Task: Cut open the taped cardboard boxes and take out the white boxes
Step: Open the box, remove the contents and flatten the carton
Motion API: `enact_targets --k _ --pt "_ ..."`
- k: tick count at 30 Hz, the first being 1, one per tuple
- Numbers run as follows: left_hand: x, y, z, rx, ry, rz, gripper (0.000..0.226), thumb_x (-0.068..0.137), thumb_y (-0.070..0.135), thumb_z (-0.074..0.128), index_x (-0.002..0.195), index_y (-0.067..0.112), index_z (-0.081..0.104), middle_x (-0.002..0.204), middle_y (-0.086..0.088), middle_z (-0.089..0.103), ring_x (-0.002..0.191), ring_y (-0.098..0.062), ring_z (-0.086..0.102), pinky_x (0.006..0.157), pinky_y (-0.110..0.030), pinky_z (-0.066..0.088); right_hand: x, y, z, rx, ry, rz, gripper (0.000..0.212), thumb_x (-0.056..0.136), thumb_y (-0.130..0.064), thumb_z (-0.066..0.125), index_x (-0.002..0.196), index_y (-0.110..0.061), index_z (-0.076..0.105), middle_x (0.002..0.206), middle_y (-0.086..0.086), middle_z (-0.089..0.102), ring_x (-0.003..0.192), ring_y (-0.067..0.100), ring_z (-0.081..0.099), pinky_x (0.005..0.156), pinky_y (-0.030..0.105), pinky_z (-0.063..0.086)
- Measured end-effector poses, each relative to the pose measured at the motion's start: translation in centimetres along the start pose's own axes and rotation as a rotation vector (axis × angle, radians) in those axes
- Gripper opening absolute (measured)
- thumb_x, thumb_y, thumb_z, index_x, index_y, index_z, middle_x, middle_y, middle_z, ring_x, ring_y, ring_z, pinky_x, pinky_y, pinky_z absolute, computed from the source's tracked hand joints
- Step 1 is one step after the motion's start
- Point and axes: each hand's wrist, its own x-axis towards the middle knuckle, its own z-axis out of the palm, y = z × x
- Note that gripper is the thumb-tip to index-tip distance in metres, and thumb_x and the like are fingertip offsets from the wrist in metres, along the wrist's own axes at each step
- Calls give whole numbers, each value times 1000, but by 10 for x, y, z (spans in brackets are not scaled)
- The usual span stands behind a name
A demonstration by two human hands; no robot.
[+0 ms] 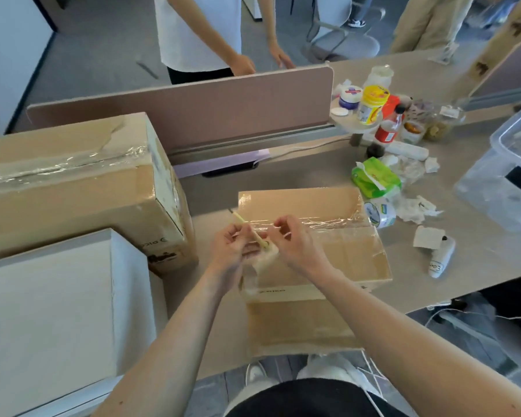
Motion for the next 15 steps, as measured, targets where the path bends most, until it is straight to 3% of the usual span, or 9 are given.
enact_targets --k 2,4,6,9,15 --pt "2 -5 -10 19 140 -19 35 96 32 62 106 -1 60 86 -9 70 74 -21 67 68 -30 55 -6 15 2 -235 39 -125 41 94 -43 54 128 -20 56 134 0 57 125 20 50 103 36 39" --pt "3 -11 -20 113 268 -13 21 99 27 60 99 6 61 75 -3 63 68 -19 61 57 -26 53 -12 30 5 -417 -45 -132 58 95 -48 48 146 -22 39 158 2 31 147 25 22 119 42 20" --pt "5 -18 -26 180 331 -31 18 101 26 57 101 8 62 76 -5 61 68 -20 60 60 -32 57 -18 46 9 -570 -112 -99 68 94 -60 31 153 -26 25 164 0 12 152 25 5 121 43 7" --pt "5 -26 -27 173 316 -75 16 102 23 54 101 9 60 79 -11 66 65 -21 62 61 -33 56 -22 63 7 -683 -115 -101 81 85 -69 6 156 -31 17 165 -3 6 152 23 2 121 43 5" --pt "6 -32 -18 212 286 -92 17 102 22 53 100 5 57 70 -10 62 46 -18 54 51 -30 54 -16 80 -18 -759 -116 -91 79 84 -72 5 155 -37 14 165 -9 6 151 17 2 121 42 6"
